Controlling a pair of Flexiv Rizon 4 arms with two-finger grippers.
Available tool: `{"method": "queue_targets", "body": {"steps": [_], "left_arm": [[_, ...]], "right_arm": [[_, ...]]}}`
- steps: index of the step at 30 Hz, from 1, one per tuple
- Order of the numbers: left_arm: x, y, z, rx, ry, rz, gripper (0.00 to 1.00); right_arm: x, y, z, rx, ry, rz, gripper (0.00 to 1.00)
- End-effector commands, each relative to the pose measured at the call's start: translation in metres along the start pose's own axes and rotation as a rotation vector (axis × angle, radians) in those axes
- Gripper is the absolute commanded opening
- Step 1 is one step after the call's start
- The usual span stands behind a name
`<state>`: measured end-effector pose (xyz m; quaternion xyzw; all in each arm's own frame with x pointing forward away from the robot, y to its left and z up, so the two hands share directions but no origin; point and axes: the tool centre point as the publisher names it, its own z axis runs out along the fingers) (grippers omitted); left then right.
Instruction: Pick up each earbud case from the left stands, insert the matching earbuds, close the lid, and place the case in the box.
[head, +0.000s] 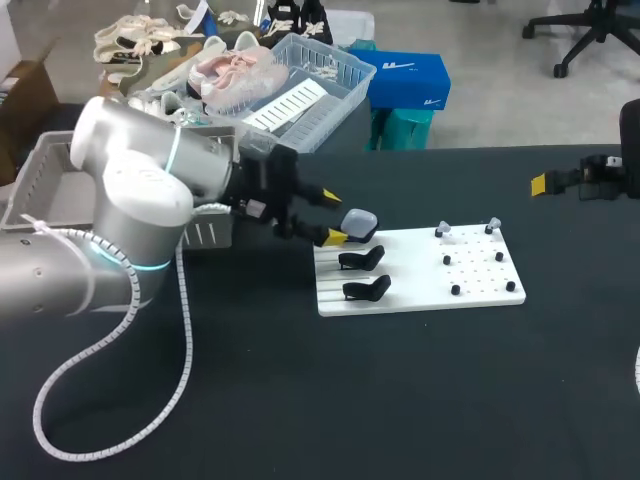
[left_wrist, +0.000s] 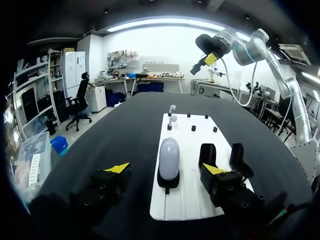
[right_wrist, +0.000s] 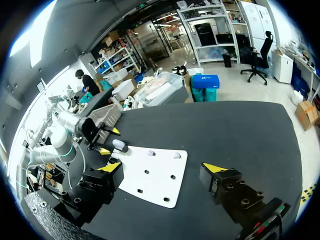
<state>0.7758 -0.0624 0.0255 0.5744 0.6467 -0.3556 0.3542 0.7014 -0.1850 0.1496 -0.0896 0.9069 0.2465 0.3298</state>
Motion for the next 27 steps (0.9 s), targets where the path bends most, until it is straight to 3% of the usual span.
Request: {"method": "queue_targets", "body": {"steps": [1, 7, 14, 27], "left_arm": [[-0.0005, -0.0024, 0.0025, -0.005, -0.007, -0.004, 0.94], [-0.001, -0.0055, 0.0052, -0.005, -0.012, -0.009, 0.92], [-0.0028, -0.0076, 0.0083, 0.003, -0.007, -0.001, 0.79], [-0.0026, -0.0072, 0.0077, -0.003, -0.001, -0.003, 0.79]], "right_arm": [[0.0002, -0.0005, -0.0001, -0.001, 0.0, -0.001, 1.0], [0.0002, -0.0005, -0.0001, -0.001, 0.0, -0.001, 1.0], [0.0002, -0.0005, -0.0001, -0.001, 0.0, -0.001, 1.0], [0.0002, -0.0005, -0.0001, -0.001, 0.0, -0.001, 1.0]]}}
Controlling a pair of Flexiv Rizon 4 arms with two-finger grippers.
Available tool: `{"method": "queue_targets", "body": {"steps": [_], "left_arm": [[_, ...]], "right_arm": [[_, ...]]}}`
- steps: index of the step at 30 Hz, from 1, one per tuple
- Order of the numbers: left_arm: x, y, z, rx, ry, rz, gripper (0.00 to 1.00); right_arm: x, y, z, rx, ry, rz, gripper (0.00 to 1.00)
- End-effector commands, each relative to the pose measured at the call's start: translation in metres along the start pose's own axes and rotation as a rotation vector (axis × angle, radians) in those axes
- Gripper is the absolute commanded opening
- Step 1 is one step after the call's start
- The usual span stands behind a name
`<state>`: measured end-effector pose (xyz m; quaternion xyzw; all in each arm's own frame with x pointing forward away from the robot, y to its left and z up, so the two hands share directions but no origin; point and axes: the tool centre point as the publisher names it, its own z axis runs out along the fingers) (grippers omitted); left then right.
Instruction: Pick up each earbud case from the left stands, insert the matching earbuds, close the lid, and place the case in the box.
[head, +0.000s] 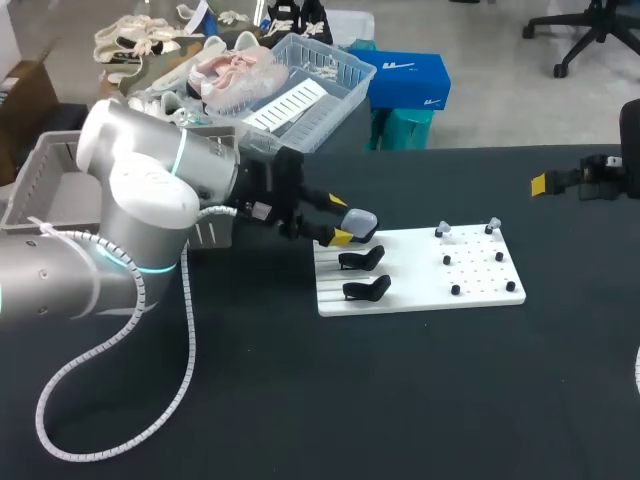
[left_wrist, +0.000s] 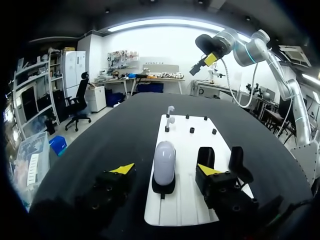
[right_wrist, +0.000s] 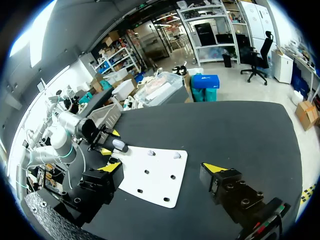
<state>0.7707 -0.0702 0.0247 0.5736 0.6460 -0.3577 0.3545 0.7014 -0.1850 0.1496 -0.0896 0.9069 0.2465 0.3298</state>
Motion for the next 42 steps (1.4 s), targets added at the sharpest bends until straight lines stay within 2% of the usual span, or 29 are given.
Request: {"method": "queue_targets", "body": {"steps": [1, 2, 4, 13, 18, 42], "left_arm": [[0.0003, -0.0014, 0.0007, -0.006, 0.003, -0.002, 0.78], [0.0006, -0.0015, 0.0008, -0.005, 0.004, -0.002, 0.76], [0.0012, -0.0016, 0.001, -0.004, 0.006, -0.002, 0.65], [0.0015, -0.0047, 0.0016, 0.003, 0.003, -0.001, 0.62], [0.0019, -0.0048, 0.0019, 0.005, 0.002, -0.002, 0.45], [0.0054, -0.0031, 0.0067, 0.003, 0.014, -0.014, 0.45]], "right_arm": [[0.0002, -0.0005, -0.0001, -0.001, 0.0, -0.001, 1.0], [0.0002, -0.0005, -0.0001, -0.001, 0.0, -0.001, 1.0], [0.0002, -0.0005, -0.0001, -0.001, 0.0, -0.001, 1.0], [0.0002, -0.0005, -0.0001, -0.001, 0.0, -0.001, 1.0], [0.0002, -0.0005, -0.0001, -0.001, 0.0, -0.001, 1.0], [0.0002, -0.0005, -0.0001, -0.001, 0.0, -0.001, 1.0]]}}
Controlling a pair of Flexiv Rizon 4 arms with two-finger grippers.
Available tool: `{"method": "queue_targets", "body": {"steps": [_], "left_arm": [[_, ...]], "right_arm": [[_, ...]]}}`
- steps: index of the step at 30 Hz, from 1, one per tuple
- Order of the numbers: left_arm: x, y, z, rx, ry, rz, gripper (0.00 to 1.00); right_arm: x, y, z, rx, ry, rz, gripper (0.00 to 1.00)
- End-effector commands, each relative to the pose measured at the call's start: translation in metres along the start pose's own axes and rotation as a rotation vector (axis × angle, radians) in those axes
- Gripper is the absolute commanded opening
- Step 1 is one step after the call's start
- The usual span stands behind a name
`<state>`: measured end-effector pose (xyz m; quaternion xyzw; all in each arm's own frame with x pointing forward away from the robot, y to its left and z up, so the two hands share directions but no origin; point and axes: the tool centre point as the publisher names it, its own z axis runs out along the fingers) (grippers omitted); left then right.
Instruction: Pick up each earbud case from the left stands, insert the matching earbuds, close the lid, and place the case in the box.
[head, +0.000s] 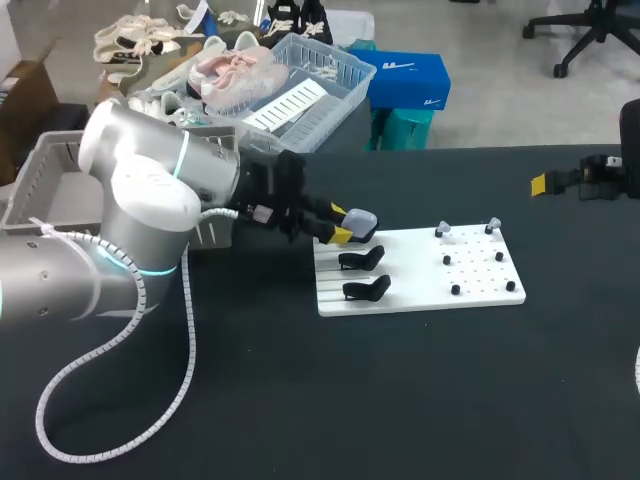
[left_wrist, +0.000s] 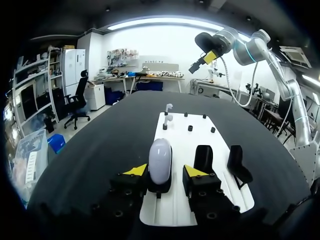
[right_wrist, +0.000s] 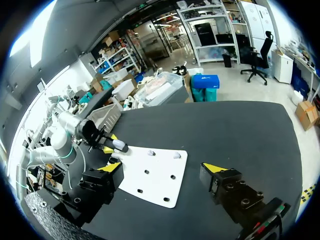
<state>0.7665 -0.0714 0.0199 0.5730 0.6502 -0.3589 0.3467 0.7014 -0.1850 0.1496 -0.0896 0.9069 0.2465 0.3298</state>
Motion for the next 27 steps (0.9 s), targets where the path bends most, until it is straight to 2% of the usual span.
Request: {"method": "queue_targets", "body": {"steps": [1, 13, 27], "left_arm": [[0.0013, 0.001, 0.0038, -0.004, 0.003, -0.003, 0.45], [0.0029, 0.003, 0.0071, -0.011, 0.014, -0.011, 0.45], [0.0049, 0.005, 0.0071, -0.021, 0.016, -0.017, 0.38]], "right_arm": [[0.0002, -0.0005, -0.0001, -0.001, 0.0, -0.001, 1.0], [0.0002, -0.0005, -0.0001, -0.001, 0.0, -0.001, 1.0], [0.0002, -0.0005, -0.0001, -0.001, 0.0, -0.001, 1.0]]}}
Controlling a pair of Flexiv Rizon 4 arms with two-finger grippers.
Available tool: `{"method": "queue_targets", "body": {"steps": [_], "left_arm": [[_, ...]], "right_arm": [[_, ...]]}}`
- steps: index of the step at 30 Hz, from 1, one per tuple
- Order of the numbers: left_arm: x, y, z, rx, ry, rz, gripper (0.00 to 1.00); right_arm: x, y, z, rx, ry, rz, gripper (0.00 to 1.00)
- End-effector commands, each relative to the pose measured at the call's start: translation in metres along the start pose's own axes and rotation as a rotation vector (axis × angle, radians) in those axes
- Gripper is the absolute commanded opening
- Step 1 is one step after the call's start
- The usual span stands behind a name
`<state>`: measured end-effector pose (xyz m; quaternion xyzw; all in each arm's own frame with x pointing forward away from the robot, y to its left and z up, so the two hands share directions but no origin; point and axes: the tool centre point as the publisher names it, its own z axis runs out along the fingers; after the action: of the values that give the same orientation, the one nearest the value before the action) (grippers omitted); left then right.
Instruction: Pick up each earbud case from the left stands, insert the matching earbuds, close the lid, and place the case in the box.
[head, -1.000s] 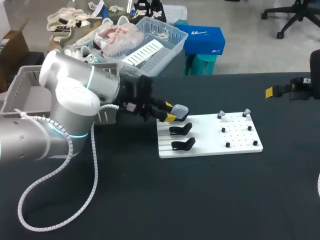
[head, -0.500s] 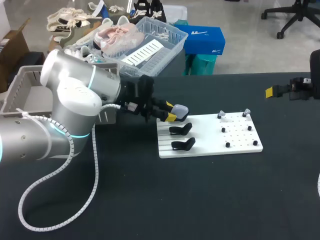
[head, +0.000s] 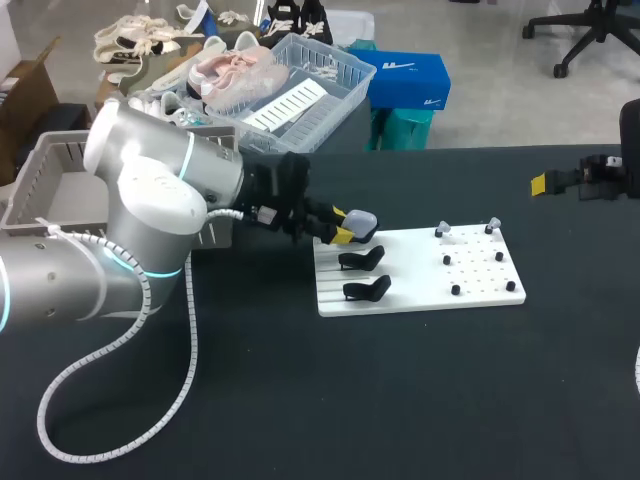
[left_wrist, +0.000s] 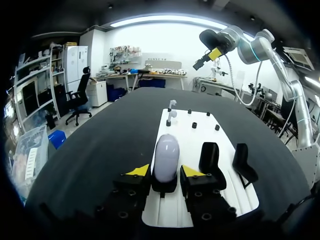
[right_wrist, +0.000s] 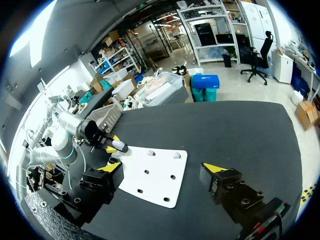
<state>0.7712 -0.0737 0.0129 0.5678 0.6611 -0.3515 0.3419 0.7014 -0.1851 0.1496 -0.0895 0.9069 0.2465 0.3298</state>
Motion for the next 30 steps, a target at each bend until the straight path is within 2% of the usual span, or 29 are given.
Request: {"method": "queue_targets", "body": {"steps": [1, 18, 19, 20, 23, 30], "left_arm": [[0.0002, 0.0004, 0.0012, -0.007, -0.004, 0.0, 0.38], [-0.0013, -0.0022, -0.0014, -0.019, -0.017, 0.0, 0.25], [-0.0016, -0.0027, -0.0016, -0.018, -0.019, 0.001, 0.24], [-0.002, -0.0031, -0.0018, -0.018, -0.019, 0.002, 0.15], [-0.0039, -0.0051, -0.0029, -0.02, -0.023, 0.005, 0.08], [-0.0047, -0.0071, -0.004, -0.023, -0.024, 0.007, 0.1]], "right_arm": [[0.0002, -0.0005, -0.0001, -0.001, 0.0, -0.001, 1.0], [0.0002, -0.0005, -0.0001, -0.001, 0.0, -0.001, 1.0], [0.0002, -0.0005, -0.0001, -0.001, 0.0, -0.001, 1.0], [0.0002, -0.0005, -0.0001, -0.001, 0.0, -0.001, 1.0], [0.0002, -0.0005, -0.0001, -0.001, 0.0, -0.001, 1.0], [0.0002, -0.0005, -0.0001, -0.001, 0.0, -0.001, 1.0]]}}
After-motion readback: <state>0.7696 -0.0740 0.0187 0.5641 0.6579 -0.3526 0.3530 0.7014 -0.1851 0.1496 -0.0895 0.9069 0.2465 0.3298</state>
